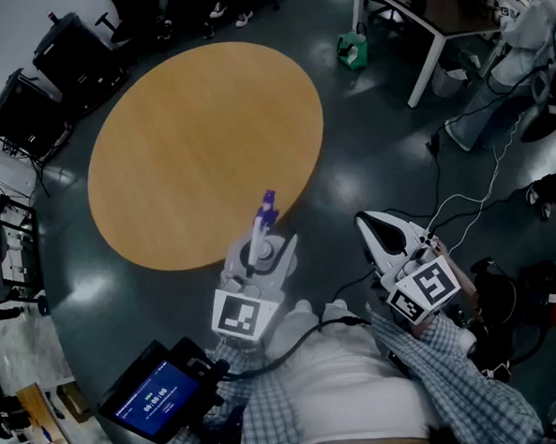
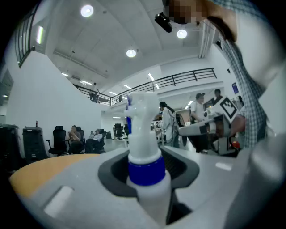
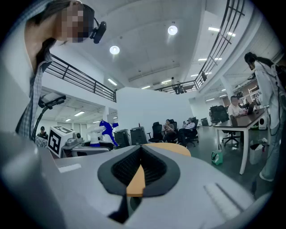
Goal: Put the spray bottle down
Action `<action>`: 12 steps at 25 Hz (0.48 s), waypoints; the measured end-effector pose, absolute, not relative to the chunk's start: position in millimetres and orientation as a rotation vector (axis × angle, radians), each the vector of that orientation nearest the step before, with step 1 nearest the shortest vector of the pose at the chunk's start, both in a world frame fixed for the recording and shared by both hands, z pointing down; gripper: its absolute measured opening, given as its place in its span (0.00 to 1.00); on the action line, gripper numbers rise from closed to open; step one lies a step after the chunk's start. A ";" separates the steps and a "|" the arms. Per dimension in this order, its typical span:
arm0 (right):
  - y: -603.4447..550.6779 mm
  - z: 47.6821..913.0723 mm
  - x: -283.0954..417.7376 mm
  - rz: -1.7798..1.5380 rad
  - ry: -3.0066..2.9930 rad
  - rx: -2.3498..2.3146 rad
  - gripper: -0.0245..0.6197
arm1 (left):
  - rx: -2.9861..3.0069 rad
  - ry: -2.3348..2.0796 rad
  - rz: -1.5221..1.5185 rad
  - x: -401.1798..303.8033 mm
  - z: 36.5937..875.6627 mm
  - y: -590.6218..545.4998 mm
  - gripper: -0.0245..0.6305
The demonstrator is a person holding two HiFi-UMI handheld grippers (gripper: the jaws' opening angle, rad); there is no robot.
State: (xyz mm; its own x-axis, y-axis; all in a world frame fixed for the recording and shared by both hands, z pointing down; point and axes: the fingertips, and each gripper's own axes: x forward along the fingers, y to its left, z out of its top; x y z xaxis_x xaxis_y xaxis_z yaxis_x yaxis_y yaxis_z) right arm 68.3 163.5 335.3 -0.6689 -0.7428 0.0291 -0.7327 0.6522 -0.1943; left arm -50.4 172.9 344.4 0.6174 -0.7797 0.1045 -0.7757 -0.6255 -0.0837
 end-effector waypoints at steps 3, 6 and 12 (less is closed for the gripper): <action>162.4 336.8 69.1 -0.298 2.810 -1.257 0.04 | -2.797 1.353 -0.203 -50.7 344.0 172.1 0.26; 162.5 337.4 69.8 -0.302 2.813 -1.254 0.04 | -2.793 1.355 -0.200 -50.4 343.1 171.7 0.26; 156.1 333.4 73.1 -0.307 2.815 -1.248 0.04 | -2.789 1.362 -0.206 -48.1 339.0 166.6 0.26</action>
State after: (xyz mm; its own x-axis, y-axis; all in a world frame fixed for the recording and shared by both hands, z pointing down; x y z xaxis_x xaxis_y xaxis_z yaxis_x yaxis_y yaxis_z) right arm 73.1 156.1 333.4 -0.6738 -0.7380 0.0371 -0.7286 0.6552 -0.1996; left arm -48.1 166.6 339.0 0.6079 -0.7870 0.1049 -0.7829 -0.6162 -0.0857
